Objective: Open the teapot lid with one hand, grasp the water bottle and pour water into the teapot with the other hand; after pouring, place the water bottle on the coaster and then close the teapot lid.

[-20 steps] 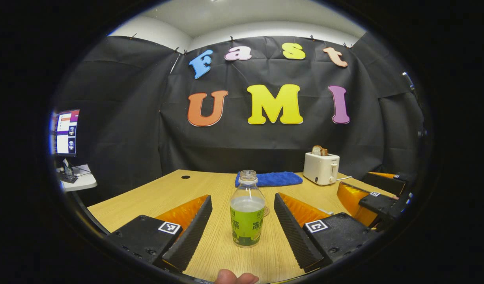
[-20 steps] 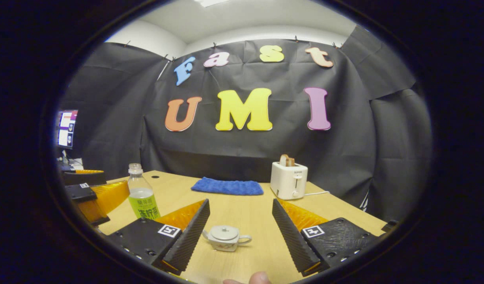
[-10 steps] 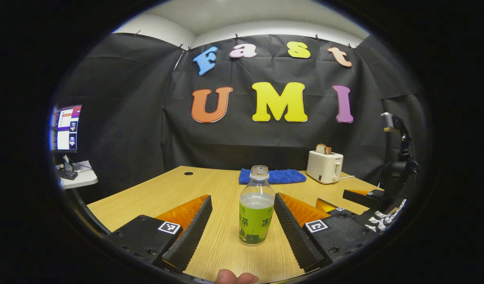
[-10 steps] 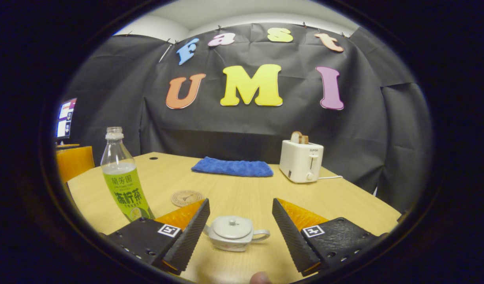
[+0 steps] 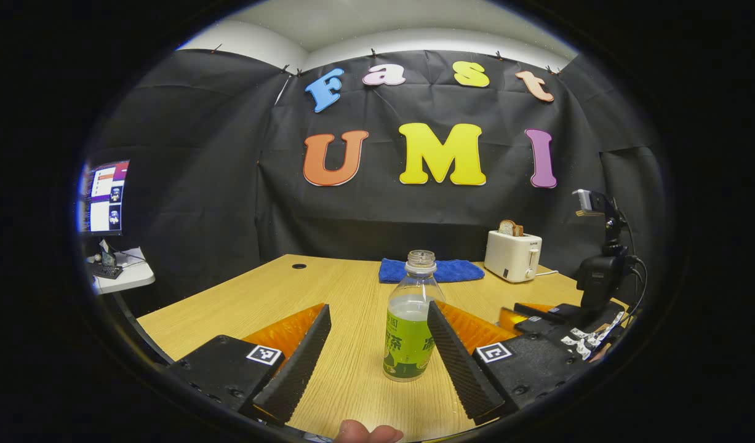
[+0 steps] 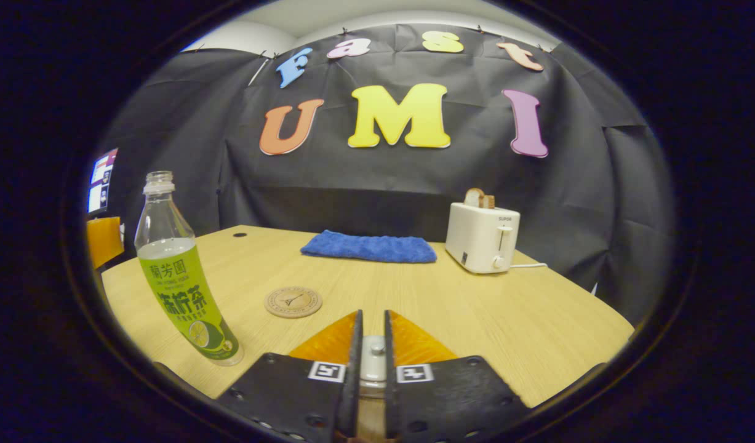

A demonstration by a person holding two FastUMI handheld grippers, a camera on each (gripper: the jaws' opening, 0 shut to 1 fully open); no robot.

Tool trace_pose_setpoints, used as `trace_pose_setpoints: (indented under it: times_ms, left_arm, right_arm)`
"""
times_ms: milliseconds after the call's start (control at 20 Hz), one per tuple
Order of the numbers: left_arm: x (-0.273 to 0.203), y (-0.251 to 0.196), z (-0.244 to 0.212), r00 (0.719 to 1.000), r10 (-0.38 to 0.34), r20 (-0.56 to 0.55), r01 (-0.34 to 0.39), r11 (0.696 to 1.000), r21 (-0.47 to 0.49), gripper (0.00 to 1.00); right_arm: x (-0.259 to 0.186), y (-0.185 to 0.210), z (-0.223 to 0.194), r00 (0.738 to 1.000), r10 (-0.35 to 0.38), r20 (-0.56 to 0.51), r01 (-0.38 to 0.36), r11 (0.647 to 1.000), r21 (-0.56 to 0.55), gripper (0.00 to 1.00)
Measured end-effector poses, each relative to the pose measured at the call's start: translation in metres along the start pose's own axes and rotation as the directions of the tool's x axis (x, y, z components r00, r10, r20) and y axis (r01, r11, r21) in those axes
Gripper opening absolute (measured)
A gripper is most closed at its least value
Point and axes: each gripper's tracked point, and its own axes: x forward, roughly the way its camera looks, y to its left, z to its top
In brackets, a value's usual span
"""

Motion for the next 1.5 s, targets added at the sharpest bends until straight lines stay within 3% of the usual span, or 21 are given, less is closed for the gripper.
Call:
trace_pose_setpoints:
  times_ms: [50,100,150,200,750,1300,1500]
  left_arm:
    - [0.000,0.000,0.000,1.000,0.001,-0.001,-0.001,1.000,0.000,0.99]
    - [0.000,0.001,0.000,1.000,0.001,-0.003,-0.001,1.000,-0.001,0.99]
    - [0.001,0.000,-0.002,1.000,0.000,-0.004,0.000,1.000,-0.003,0.99]
    - [0.002,-0.001,-0.003,1.000,-0.004,-0.006,0.004,1.000,-0.004,0.99]
    - [0.009,-0.038,-0.048,0.988,-0.115,-0.106,0.110,0.993,-0.048,0.99]
    - [0.045,-0.037,-0.088,0.975,-0.098,-0.199,0.094,0.995,-0.031,0.99]
    - [0.048,-0.039,-0.090,0.974,-0.108,-0.198,0.106,0.994,-0.021,0.89]
  right_arm:
    - [0.001,0.001,-0.004,1.000,0.007,-0.011,-0.007,1.000,-0.001,0.11]
    - [-0.004,0.003,-0.004,1.000,0.007,-0.016,-0.007,1.000,0.002,0.11]
    - [0.002,0.004,-0.001,1.000,0.015,-0.009,-0.015,1.000,0.012,0.03]
    - [0.003,0.003,-0.003,1.000,0.017,-0.016,-0.017,1.000,0.003,0.02]
    - [-0.015,0.003,0.032,0.996,0.079,0.050,-0.081,0.996,0.034,0.02]
    - [-0.055,-0.023,0.047,0.994,0.060,0.092,-0.061,0.998,0.013,0.01]
    - [-0.067,-0.034,0.052,0.994,0.050,0.100,-0.053,0.998,0.024,0.01]
